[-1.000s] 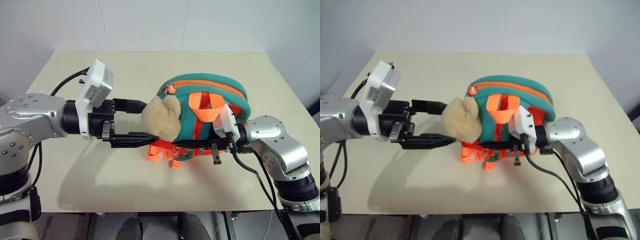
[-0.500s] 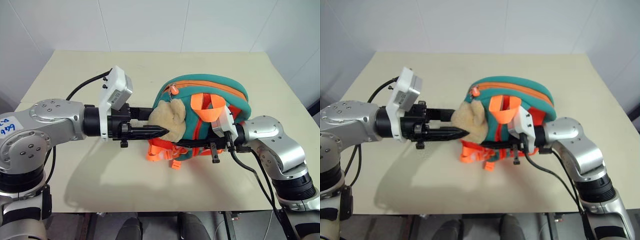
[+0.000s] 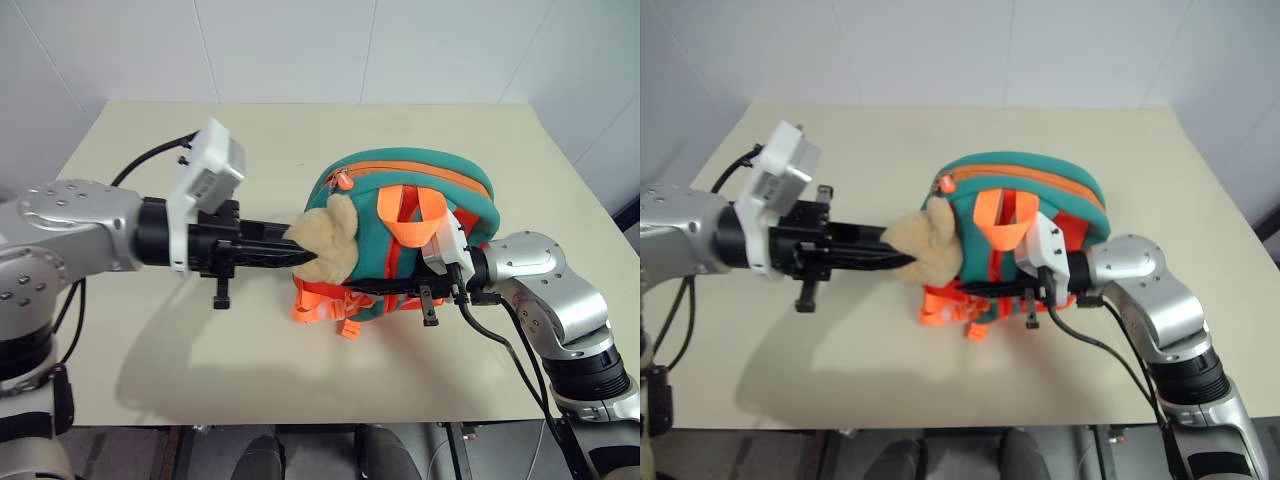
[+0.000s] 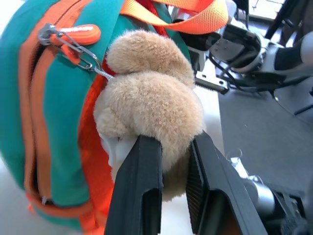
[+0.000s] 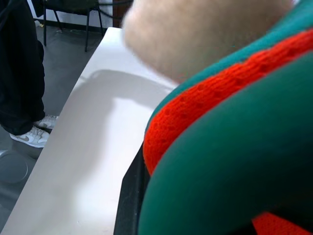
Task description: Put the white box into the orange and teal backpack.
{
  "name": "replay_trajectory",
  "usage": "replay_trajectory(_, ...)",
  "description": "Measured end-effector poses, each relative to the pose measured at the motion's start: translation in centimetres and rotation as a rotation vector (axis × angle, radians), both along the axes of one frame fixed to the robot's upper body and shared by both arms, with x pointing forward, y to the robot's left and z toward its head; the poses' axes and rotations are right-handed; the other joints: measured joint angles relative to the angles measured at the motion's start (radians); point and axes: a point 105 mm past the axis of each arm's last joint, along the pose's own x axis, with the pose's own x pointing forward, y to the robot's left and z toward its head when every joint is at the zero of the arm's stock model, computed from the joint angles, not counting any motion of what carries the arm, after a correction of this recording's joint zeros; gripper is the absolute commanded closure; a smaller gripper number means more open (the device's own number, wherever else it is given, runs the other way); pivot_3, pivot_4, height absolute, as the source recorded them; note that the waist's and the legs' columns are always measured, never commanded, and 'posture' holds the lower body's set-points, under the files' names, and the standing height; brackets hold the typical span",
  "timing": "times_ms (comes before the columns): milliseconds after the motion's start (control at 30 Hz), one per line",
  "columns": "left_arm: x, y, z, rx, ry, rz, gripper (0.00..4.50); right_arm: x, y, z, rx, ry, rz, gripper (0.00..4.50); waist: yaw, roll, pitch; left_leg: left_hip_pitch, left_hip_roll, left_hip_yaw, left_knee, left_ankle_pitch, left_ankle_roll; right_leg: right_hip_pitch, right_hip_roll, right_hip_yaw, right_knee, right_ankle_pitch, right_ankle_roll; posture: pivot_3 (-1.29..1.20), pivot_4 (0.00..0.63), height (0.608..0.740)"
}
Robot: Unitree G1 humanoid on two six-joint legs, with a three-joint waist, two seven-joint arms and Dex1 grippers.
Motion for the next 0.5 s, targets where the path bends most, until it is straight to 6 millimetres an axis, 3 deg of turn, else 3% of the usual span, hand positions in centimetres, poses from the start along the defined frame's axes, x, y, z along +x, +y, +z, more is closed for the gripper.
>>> replay_trajectory(233,1.3,2.2,1.7,0.021,-0.081,0.037,4.19,0.0,0.0,0.0,-0.002,-0.002,-0.004,3.99,-0.001,0.000,0.000,0.000,0.000,0.001,-0.001,0.000,0.000,0.000,0.000,0.000,0.000,0.000,0.000,0.00,0.150,0.740)
replay_trajectory(500,3.4,5.4,1.4,0.117,-0.098,0.102,4.19,0.1,-0.1,-0.3,-0.003,0.006,-0.014,3.99,-0.001,0.000,0.000,0.000,0.000,0.001,-0.002,0.000,0.001,0.000,0.000,0.000,-0.001,0.000,0.000,0.00,0.150,0.740)
